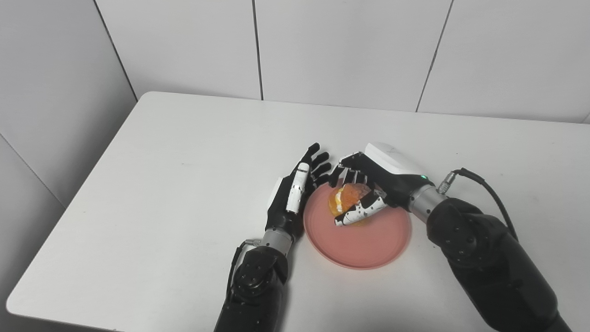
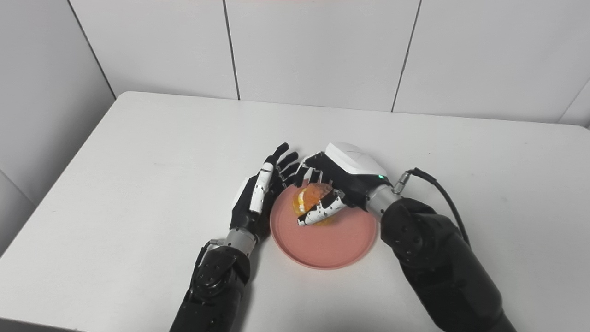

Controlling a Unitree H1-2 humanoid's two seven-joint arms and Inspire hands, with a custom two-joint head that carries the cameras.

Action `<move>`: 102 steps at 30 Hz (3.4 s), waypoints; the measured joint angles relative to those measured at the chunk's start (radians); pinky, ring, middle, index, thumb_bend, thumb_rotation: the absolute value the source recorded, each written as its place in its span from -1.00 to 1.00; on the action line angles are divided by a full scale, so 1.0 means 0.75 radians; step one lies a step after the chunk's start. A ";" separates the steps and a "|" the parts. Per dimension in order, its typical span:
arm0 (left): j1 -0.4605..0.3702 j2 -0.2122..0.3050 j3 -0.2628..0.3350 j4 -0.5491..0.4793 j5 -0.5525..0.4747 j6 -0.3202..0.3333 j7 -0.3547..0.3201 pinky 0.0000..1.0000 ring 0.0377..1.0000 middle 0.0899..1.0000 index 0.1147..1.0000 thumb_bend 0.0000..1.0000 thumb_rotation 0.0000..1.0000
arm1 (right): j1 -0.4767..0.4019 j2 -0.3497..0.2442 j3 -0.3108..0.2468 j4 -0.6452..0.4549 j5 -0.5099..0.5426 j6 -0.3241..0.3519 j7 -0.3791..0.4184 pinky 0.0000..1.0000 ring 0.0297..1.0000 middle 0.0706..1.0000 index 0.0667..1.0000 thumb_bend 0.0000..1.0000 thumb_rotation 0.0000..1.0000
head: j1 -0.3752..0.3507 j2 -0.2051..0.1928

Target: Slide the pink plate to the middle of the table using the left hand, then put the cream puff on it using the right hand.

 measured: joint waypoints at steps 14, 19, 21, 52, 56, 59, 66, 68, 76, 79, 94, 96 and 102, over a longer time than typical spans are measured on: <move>0.003 0.000 0.009 -0.025 -0.002 0.032 0.000 0.72 0.75 0.76 0.77 -0.20 1.00 | 0.023 0.023 0.054 0.115 -0.077 -0.056 -0.008 -0.41 -0.28 -0.24 0.02 0.03 -1.00 | -0.035 0.010; 0.008 0.000 0.014 -0.037 -0.003 0.044 0.000 0.73 0.75 0.77 0.78 -0.20 1.00 | 0.033 0.022 0.054 0.122 -0.124 -0.063 -0.030 -0.42 -0.28 -0.24 0.01 0.03 -1.00 | -0.059 0.012; 0.011 0.000 0.015 -0.042 -0.003 0.045 0.000 0.73 0.74 0.76 0.77 -0.20 1.00 | 0.038 0.022 0.053 0.122 -0.135 -0.068 -0.035 -0.39 -0.25 -0.24 0.01 0.03 -1.00 | -0.059 0.012; 0.012 0.004 0.021 -0.056 -0.029 0.076 -0.003 0.75 0.74 0.77 0.79 -0.20 1.00 | 0.055 -0.023 0.051 -0.089 -0.374 -0.078 0.279 0.30 0.71 0.92 0.93 0.86 -0.06 | -0.090 0.025; 0.012 0.005 0.023 -0.060 -0.031 0.082 -0.003 0.74 0.74 0.76 0.79 -0.20 1.00 | 0.054 -0.023 0.014 -0.104 -0.372 -0.078 0.295 0.44 0.79 0.96 0.99 0.88 0.00 | -0.098 0.023; 0.012 0.005 0.023 -0.060 -0.032 0.083 -0.003 0.75 0.74 0.76 0.79 -0.20 1.00 | 0.054 -0.023 -0.005 -0.104 -0.366 -0.078 0.311 0.53 0.82 0.98 1.00 0.90 0.02 | -0.098 0.023; 0.012 0.009 0.023 -0.060 -0.033 0.083 -0.007 0.77 0.74 0.76 0.78 -0.21 1.00 | 0.055 -0.023 -0.072 -0.130 -0.305 -0.079 0.316 0.48 0.82 0.98 1.00 0.92 0.11 | -0.104 0.016; 0.012 0.010 0.024 -0.060 -0.041 0.084 -0.009 0.78 0.76 0.76 0.78 -0.22 1.00 | 0.060 -0.022 -0.112 -0.155 -0.264 -0.079 0.313 0.36 0.80 0.97 1.00 0.92 0.12 | -0.106 0.008; 0.011 0.019 0.030 -0.054 -0.060 0.083 -0.024 0.77 0.75 0.77 0.79 -0.21 1.00 | 0.124 0.004 -0.360 -0.207 -0.013 -0.105 0.123 0.64 0.88 1.00 1.00 0.85 0.33 | -0.119 -0.008; 0.011 0.027 0.037 -0.053 -0.060 0.083 -0.030 0.78 0.75 0.78 0.80 -0.20 1.00 | 0.157 0.003 -0.415 -0.195 0.069 -0.157 0.022 0.60 0.87 0.99 1.00 0.82 0.43 | -0.125 -0.014; 0.010 0.051 0.075 -0.042 -0.061 0.063 -0.038 0.79 0.79 0.82 0.82 -0.22 0.99 | 0.368 0.075 -0.579 -0.124 0.263 -0.208 -0.334 0.69 0.84 0.98 1.00 0.75 1.00 | -0.143 -0.029; 0.012 0.050 0.085 -0.037 -0.061 0.040 -0.038 0.80 0.80 0.83 0.84 -0.22 0.96 | 0.404 0.091 -0.598 -0.109 0.303 -0.208 -0.360 0.62 0.82 0.97 1.00 0.74 1.00 | -0.139 -0.029; 0.026 0.067 0.096 -0.038 -0.058 0.010 -0.037 0.85 0.83 0.86 0.87 -0.21 1.00 | 0.503 0.181 -0.640 -0.023 0.451 -0.215 -0.448 0.73 0.89 0.99 1.00 0.70 1.00 | -0.141 -0.027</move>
